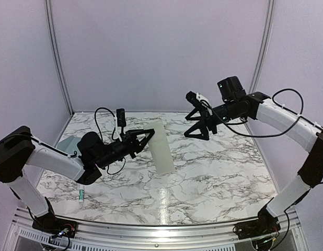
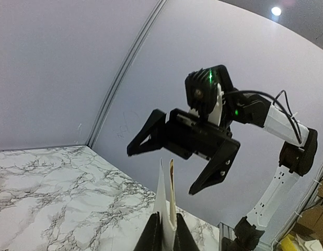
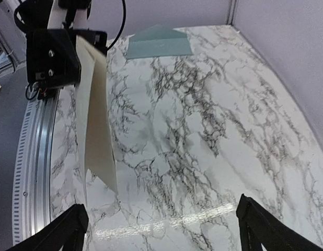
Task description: Place the letter into the envelope and seal it
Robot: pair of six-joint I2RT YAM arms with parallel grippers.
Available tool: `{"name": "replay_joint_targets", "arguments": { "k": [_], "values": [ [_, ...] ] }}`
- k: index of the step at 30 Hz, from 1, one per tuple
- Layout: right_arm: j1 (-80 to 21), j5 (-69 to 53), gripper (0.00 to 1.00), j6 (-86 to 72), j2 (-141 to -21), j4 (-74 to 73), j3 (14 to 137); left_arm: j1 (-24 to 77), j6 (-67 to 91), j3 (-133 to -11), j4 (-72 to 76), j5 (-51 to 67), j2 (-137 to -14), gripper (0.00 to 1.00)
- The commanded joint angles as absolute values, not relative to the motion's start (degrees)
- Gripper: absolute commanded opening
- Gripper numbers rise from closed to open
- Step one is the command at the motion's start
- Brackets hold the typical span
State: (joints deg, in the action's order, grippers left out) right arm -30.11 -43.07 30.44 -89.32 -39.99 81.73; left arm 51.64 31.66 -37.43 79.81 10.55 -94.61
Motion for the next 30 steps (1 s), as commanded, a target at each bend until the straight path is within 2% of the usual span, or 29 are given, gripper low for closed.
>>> {"name": "replay_joint_targets", "arguments": {
  "k": [1, 6, 9, 14, 22, 23, 25, 26, 28, 30],
  "values": [
    [-29.65, -40.64, 0.99, 27.2, -84.7, -36.79, 84.49, 50.4, 24.82, -38.24, 71.7, 15.36, -89.93, 0.1],
    [-30.27, -54.08, 0.98, 28.62, -86.08, -39.28, 82.18, 49.17, 24.73, -40.2, 68.77, 18.61, -87.74, 0.1],
    [-31.61, -54.24, 0.98, 26.75, -87.27, -37.22, 81.25, 48.96, 25.16, -41.48, 67.63, 20.37, -87.34, 0.08],
    [-33.66, -56.52, 0.9, 22.91, -90.37, -33.45, 81.46, 48.96, 26.71, -43.72, 67.39, 21.04, -87.83, 0.06],
    [-37.67, -59.14, 0.88, 18.1, -95.27, -30.48, 83.9, 48.98, 28.67, -46.58, 67.33, 22.14, -88.43, 0.06],
    [-37.79, -60.11, 0.85, 17.91, -95.88, -30.4, 84.19, 48.97, 28.72, -46.72, 67.37, 22.15, -88.36, 0.06],
    [-37.84, -62.18, 0.72, 17.91, -96.66, -30.29, 84.6, 48.96, 28.93, -46.7, 67.38, 22.06, -88.29, 0.05],
    [-37.86, -63.32, 0.63, 17.88, -97.01, -30.24, 84.82, 48.96, 28.99, -46.73, 67.39, 21.98, -88.27, 0.06],
    [-37.84, -66.12, 0.36, 18.33, -97.72, -30.7, 85.33, 48.96, 29.18, -46.57, 67.38, 21.84, -88.31, 0.06],
    [-37.84, -67.53, 0.2, 18.63, -98.15, -31.18, 85.68, 48.98, 29.35, -46.56, 67.36, 21.66, -88.44, 0.06]
  ]
}}
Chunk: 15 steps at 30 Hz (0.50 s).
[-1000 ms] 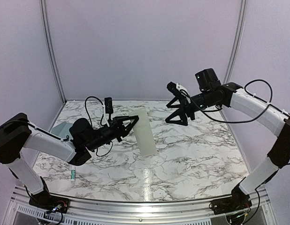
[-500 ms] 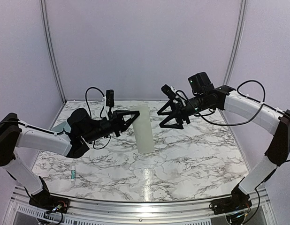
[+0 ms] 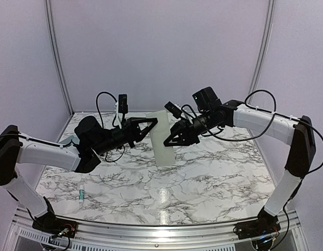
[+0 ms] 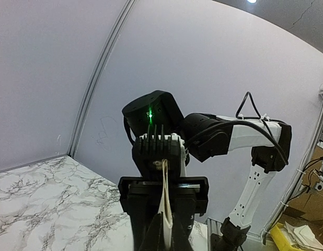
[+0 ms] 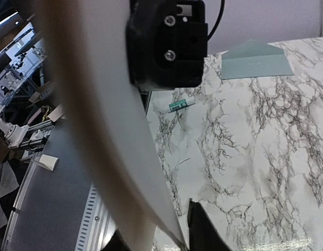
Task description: Place the letter into the envelope and seal it
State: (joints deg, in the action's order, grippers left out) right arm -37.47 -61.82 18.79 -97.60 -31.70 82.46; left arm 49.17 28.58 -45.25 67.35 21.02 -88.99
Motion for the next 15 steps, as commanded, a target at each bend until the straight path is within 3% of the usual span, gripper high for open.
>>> {"name": "replay_joint_targets", "arguments": {
  "k": [1, 3, 6, 8, 11, 15],
  "values": [
    [-37.81, -67.58, 0.09, 18.7, -98.2, -31.13, 85.63, 49.0, 29.43, -46.46, 67.38, 21.52, -88.52, 0.07],
    [-37.75, -67.51, 0.0, 18.8, -98.17, -31.04, 85.4, 48.96, 29.59, -46.33, 67.25, 21.02, -88.71, 0.1],
    [-37.78, -67.51, 0.0, 18.72, -98.09, -30.9, 85.11, 48.87, 29.88, -45.92, 66.38, 19.4, -88.63, 0.31],
    [-37.63, -67.5, 0.0, 18.64, -98.01, -30.76, 85.0, 48.78, 29.95, -45.62, 65.92, 19.24, -88.74, 0.38],
    [-37.33, -67.41, 0.0, 18.02, -98.0, -30.3, 84.99, 48.74, 29.97, -45.33, 65.45, 20.59, -89.22, 0.39],
    [-36.9, -67.14, 0.0, 17.55, -98.32, -30.31, 85.08, 48.79, 30.21, -45.46, 64.95, 23.39, -89.99, 0.22]
  ]
}}
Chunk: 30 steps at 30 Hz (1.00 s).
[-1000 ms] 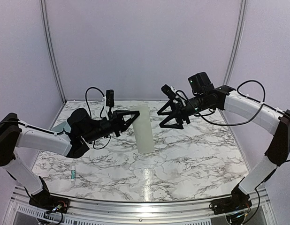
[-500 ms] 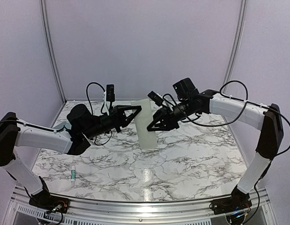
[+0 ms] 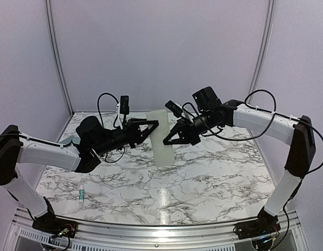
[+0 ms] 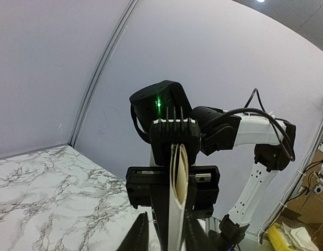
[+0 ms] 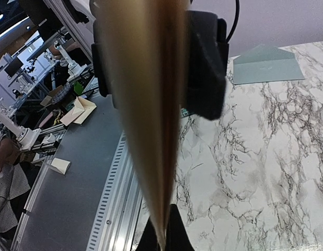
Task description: Place the letter into the envelope and seal it
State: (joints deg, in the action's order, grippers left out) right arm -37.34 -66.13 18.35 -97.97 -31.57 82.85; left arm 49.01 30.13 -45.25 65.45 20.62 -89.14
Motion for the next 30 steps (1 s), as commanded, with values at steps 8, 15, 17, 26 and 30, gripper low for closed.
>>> {"name": "replay_joint_targets", "arguments": {
  "k": [8, 15, 17, 26, 30],
  "values": [
    [-36.82, -65.61, 0.29, 15.29, -99.2, -28.83, 85.96, 48.72, 30.85, -45.89, 64.85, 23.19, -90.79, 0.02],
    [-36.79, -67.39, 0.19, 13.98, -101.25, -28.43, 86.88, 48.75, 30.19, -45.85, 64.86, 21.83, -90.26, 0.02],
    [-36.75, -67.58, 0.07, 14.08, -101.57, -28.62, 87.13, 48.65, 29.9, -45.79, 64.86, 21.8, -90.14, 0.04],
    [-29.82, -67.34, 0.0, 17.67, -99.84, -30.81, 85.59, 44.71, 26.74, -41.67, 57.83, 14.86, -85.02, 0.62],
    [-25.29, -64.6, 0.0, 23.04, -97.24, -32.24, 80.48, 41.51, 21.85, -40.65, 43.61, 5.53, -79.0, 0.99]
  ]
}}
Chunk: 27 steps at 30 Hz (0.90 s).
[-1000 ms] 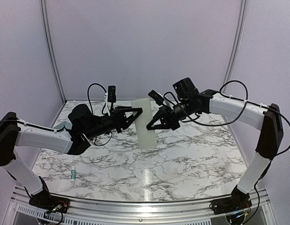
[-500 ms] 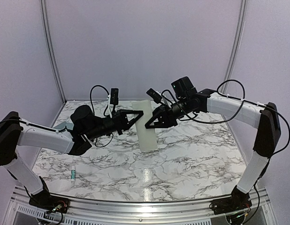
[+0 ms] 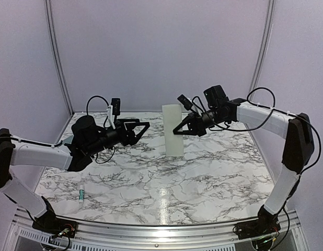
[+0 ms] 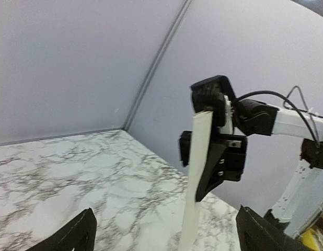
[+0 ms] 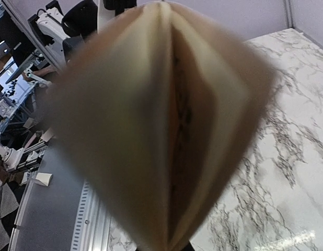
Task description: Place the letter into the envelope and seal it
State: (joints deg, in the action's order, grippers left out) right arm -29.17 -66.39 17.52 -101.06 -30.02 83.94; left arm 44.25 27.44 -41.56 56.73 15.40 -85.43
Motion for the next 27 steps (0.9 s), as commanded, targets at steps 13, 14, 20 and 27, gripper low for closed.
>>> {"name": "replay_joint_targets", "arguments": {
  "k": [13, 14, 20, 27],
  "values": [
    [-9.15, -60.73, 0.0, 29.23, -84.05, -29.34, 66.61, 36.44, 11.72, -40.21, 15.81, -32.8, -66.62, 0.99],
    [-8.53, -60.78, 0.0, 29.26, -83.42, -29.01, 66.2, 35.59, 13.43, -40.79, 13.74, -34.97, -66.7, 0.99],
    [-7.84, -60.07, 0.0, 30.57, -81.2, -28.12, 63.81, 21.86, 28.83, -52.3, -12.35, -37.6, -73.19, 0.99],
    [-7.83, -60.69, 0.0, 31.2, -80.17, -27.97, 62.51, 13.07, 24.15, -53.05, -10.44, -26.94, -77.52, 0.77]
  ]
}}
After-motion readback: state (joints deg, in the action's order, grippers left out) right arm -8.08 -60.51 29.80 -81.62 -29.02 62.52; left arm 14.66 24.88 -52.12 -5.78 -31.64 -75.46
